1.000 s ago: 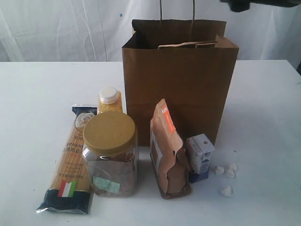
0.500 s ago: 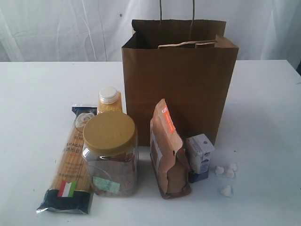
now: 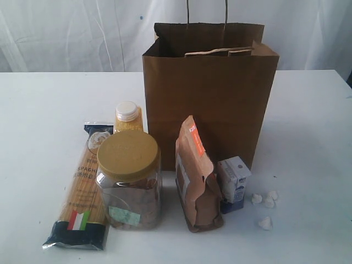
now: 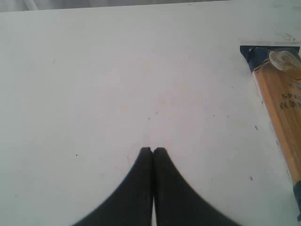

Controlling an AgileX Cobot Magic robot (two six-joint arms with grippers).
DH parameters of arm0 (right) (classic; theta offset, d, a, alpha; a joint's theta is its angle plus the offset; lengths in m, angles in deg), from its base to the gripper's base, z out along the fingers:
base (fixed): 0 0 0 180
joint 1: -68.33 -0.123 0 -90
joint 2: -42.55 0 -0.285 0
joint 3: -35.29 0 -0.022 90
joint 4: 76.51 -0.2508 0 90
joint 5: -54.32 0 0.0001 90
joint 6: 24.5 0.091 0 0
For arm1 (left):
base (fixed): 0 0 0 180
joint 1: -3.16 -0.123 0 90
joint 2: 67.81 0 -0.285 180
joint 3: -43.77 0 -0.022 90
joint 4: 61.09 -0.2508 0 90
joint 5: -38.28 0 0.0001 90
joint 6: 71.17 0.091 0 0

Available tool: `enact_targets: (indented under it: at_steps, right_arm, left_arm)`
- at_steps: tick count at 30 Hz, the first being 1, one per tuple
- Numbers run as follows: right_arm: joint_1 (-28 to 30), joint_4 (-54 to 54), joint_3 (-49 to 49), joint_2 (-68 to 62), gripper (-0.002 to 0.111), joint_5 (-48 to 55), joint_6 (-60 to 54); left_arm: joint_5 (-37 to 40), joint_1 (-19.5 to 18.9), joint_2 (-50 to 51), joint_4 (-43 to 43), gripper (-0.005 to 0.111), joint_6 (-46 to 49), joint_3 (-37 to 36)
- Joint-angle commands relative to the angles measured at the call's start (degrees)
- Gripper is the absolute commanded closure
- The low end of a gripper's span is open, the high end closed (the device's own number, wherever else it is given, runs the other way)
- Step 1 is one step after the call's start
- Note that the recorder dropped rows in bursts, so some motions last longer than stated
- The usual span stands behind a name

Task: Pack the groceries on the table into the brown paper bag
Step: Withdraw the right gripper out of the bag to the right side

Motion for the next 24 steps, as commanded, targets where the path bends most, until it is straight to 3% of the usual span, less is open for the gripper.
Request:
enact_targets:
  at_steps: [1,13,19,24]
  right_arm:
    - [0.28,0.45,-7.46,2.99,0.108,-0.95,0.50]
    - [0.28,-8.78,-17.08,7.66,0.108,-26.53,0.56]
    - [0.28,-11.82,-26.82,7.26,0.108,-42.23,-5.75]
    - [0.28,-15.60,-30.48,6.77,0.108,-46.51,-7.19]
  left_arm:
    - [0.10,-0.26,-0.18,-0.03,0.107,-0.27,-0.20]
    - [0.10,-0.26,-0.18,-0.03,0.107,-0.27,-0.20]
    - [0.10,-0.26,-0.18,-0.03,0.107,-0.27,-0.20]
    - [0.10,-0.26,-0.18,-0.03,0.107,-0.27,-0.20]
